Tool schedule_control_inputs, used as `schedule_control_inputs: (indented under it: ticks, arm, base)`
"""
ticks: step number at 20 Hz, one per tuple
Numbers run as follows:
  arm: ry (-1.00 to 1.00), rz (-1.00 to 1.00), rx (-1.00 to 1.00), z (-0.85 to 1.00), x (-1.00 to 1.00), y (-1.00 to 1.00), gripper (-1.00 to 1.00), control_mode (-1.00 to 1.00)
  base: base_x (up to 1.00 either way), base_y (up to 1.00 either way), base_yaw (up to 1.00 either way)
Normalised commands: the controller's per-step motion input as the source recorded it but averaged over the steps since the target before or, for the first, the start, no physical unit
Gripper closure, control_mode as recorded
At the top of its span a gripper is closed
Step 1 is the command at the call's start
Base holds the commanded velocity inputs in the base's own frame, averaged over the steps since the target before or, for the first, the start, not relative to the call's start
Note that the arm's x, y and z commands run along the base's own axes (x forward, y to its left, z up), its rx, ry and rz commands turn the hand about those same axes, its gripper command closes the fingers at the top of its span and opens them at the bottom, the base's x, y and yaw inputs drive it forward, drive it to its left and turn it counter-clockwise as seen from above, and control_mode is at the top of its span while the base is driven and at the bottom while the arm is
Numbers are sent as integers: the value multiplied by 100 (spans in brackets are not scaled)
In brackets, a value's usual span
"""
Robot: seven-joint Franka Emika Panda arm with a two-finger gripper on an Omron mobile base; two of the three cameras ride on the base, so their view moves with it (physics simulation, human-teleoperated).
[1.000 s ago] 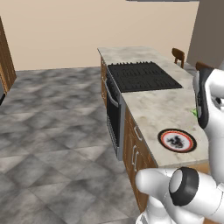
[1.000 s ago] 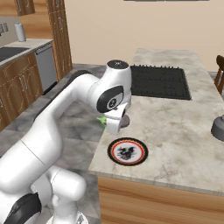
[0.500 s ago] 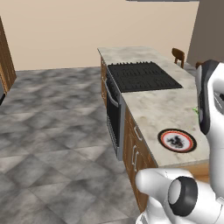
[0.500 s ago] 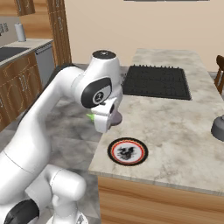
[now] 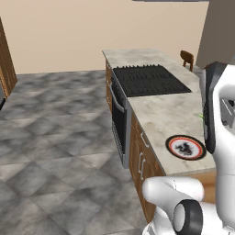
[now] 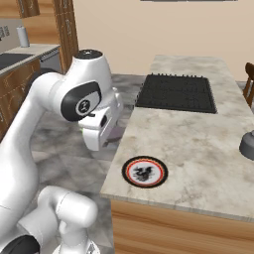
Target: Pick the eggplant from the counter and place it in the microwave. Then turn on the microwave.
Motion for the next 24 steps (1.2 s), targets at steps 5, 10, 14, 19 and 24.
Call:
schedule_control_inputs:
  ticks: [5,10,14,19,24]
  arm:
    - [0,-1,-3,11,-17,22,100,-100]
    - [0,0,-2,0,-16,7,100,100]
    - [0,0,0,0,0,0,100,100]
    - [0,0,0,0,0,0,100,100]
    - [0,0,0,0,0,0,100,100]
  base:
    - [0,0,0]
    - [-20,0,-2]
    - [-37,-11,-21]
    - [-13,-17,-33]
    - [-2,-10,-39]
